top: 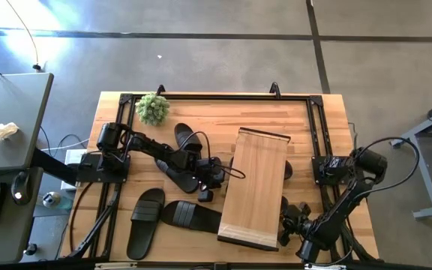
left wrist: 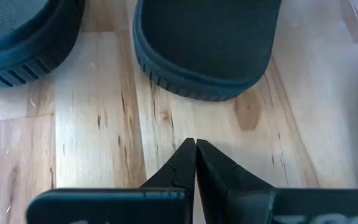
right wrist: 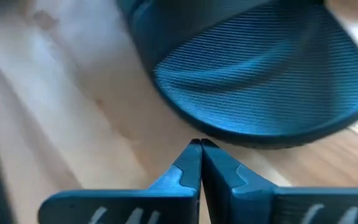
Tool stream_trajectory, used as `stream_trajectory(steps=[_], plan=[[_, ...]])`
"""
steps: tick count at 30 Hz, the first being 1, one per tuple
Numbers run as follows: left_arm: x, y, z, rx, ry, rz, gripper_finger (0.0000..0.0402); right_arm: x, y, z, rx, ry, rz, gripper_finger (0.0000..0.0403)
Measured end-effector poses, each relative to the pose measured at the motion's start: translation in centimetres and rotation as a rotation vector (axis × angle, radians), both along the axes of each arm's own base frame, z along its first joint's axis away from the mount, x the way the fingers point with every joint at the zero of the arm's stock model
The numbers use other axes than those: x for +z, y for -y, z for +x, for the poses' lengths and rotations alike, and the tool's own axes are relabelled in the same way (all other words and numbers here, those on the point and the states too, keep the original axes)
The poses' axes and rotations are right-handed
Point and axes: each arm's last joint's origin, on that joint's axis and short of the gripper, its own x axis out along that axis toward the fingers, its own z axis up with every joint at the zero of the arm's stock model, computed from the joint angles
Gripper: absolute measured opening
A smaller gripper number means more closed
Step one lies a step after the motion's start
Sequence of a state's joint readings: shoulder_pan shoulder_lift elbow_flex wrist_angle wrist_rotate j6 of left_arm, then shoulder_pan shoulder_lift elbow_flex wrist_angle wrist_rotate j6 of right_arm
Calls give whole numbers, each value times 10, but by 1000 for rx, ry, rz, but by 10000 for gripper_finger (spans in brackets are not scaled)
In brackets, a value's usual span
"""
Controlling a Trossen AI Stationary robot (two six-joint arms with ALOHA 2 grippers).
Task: Pick and place slides into the shelf
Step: Put the black slide under the shelf
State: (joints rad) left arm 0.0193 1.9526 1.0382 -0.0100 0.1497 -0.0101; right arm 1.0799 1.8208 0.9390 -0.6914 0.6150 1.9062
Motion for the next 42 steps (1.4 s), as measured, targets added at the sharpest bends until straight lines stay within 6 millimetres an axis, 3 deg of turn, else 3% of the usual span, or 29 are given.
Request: stream_trajectory(steps=[22,36,42], plan=[[4,-1,6,9,73,17,3,1,20,3,-71,-95,-119,0],[6,-34,5,96,89,23,3,1,23,2,-84,-130,-136,0],[3,-42,-2,120,-18,-51,1,1,21,-1,-82,-134,-118,0]])
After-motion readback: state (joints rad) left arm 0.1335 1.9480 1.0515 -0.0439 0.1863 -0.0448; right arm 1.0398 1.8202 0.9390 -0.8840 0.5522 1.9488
